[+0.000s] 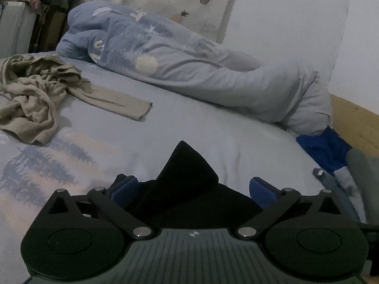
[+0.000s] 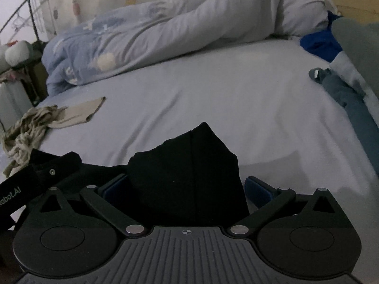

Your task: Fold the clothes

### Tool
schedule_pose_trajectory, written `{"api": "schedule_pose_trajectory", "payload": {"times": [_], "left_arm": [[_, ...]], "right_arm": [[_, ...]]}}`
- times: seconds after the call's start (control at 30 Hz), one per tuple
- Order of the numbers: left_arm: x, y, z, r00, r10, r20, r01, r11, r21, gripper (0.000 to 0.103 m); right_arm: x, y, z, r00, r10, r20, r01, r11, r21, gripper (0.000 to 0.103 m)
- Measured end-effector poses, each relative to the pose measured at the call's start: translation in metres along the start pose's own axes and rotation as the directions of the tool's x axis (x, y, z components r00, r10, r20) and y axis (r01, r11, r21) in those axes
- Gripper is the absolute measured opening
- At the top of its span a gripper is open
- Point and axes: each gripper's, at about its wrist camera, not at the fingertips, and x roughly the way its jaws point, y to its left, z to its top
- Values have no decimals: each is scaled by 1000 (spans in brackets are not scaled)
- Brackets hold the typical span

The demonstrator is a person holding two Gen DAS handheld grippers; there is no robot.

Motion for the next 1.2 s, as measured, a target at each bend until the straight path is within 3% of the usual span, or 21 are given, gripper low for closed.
{"api": "schedule_pose_trajectory", "payload": {"times": [0.17, 0.23, 0.33, 0.47, 0.6, 0.73, 0.93, 1.1, 1.2], "left_arm": [[-33, -1, 10, 998, -31, -46, 33, 998, 53, 103], [-59, -4, 7, 996, -83, -46, 87, 990, 109, 103], [-102, -9, -8, 990, -135, -46, 141, 969, 200, 103], [-148, -9, -40, 989, -145, -38, 150, 949, 279, 103], [-162, -14, -69, 980, -165, -111, 192, 929, 315, 103], [-154, -14, -93, 978, -142, -156, 191, 908, 372, 103], [-151, -14, -98, 979, -126, -158, 182, 893, 411, 103], [-161, -13, -95, 976, -113, -186, 182, 893, 411, 103], [-166, -11, -93, 975, -87, -206, 168, 893, 417, 103]], "right_arm": [[-40, 11, 5, 997, -31, 69, 34, 999, -42, 103], [-63, 13, 3, 995, -42, 91, 47, 997, -54, 103], [-95, 10, -11, 991, -82, 101, 85, 996, -32, 103], [-135, 1, -46, 982, -137, 132, 134, 990, 35, 103], [-156, 5, -80, 970, -136, 202, 133, 991, 30, 103], [-152, 14, -86, 953, -119, 277, 137, 989, -48, 103], [-128, 3, -102, 976, -139, 165, 151, 987, -60, 103], [-136, -3, -109, 984, -129, 124, 142, 985, -99, 103], [-147, -2, -117, 990, -130, 58, 136, 985, -110, 103]]}}
